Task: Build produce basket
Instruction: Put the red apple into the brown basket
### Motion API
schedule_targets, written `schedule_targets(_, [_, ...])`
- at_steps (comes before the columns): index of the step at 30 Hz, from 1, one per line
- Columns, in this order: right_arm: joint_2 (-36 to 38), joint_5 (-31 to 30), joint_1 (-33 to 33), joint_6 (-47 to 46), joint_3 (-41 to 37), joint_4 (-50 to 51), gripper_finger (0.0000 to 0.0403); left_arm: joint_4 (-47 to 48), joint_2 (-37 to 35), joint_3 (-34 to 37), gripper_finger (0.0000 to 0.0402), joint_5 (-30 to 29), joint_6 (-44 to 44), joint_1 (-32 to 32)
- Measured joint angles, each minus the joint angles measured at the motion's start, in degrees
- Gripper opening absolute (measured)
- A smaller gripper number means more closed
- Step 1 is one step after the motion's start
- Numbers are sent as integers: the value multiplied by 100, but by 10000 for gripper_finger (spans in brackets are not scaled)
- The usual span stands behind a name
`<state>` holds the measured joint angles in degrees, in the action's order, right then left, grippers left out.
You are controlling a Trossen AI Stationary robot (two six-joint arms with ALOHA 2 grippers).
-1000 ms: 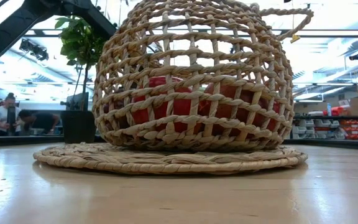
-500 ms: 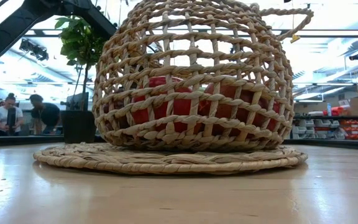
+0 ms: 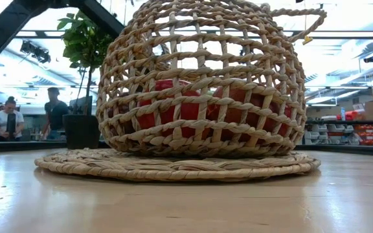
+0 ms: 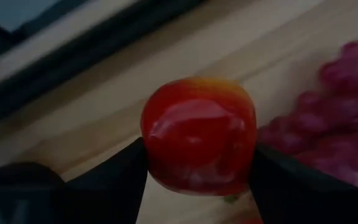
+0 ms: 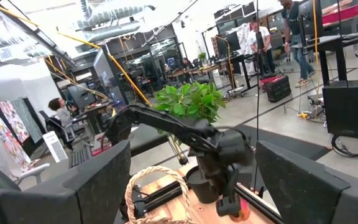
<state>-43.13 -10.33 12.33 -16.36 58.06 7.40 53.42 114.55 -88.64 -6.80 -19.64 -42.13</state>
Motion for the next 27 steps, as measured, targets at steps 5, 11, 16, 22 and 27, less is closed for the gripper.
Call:
schedule_targets(5, [0, 0, -2, 0, 0, -2, 349, -476, -464, 0, 247, 309, 78, 1])
schedule_targets(11, [0, 0, -2, 0, 0, -2, 349, -992, -1080, -2, 248, 818, 74, 41])
schedule_targets(16, [0, 0, -2, 0, 0, -4, 349, -1641, -1663, -2, 249, 1407, -90, 74])
schedule_targets(22, [0, 0, 0, 2, 0, -63, 349, -2705, -2403, -2, 247, 1789, -219, 338])
schedule_targets(27, [0, -2, -2, 54, 0, -221, 349, -3521, -2881, -2, 252, 2173, -318, 728])
